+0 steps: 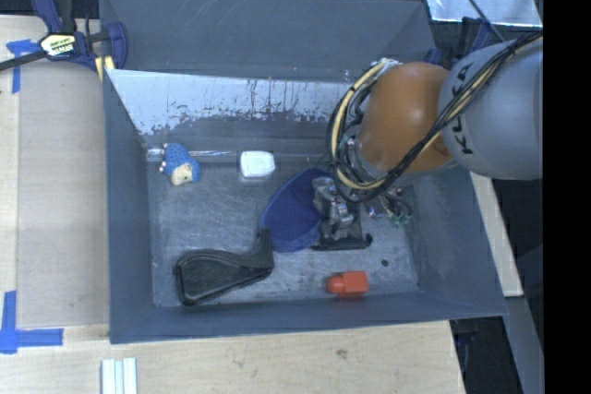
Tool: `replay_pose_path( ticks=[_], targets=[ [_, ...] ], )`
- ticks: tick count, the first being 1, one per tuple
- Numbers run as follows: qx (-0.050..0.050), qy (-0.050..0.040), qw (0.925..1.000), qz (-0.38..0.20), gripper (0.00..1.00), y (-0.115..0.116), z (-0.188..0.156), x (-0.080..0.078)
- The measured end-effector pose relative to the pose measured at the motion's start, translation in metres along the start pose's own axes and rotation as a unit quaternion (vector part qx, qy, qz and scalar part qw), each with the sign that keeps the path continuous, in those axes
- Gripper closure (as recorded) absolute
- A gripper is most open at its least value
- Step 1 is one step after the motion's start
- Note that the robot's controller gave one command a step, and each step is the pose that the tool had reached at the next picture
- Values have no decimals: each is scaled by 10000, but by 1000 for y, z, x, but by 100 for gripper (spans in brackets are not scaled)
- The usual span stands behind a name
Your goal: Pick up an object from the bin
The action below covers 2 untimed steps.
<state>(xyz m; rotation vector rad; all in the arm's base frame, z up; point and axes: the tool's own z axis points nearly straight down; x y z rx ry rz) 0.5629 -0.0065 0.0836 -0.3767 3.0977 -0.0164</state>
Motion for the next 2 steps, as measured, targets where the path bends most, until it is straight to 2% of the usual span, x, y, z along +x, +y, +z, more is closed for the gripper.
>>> replay_pose_path(
  ticks=[1,2],
  targets=[
    [-48,36,9993,360,100,3,-100,-15],
    [-49,48,9996,275,100,-1,-148,-18]
  ],
)
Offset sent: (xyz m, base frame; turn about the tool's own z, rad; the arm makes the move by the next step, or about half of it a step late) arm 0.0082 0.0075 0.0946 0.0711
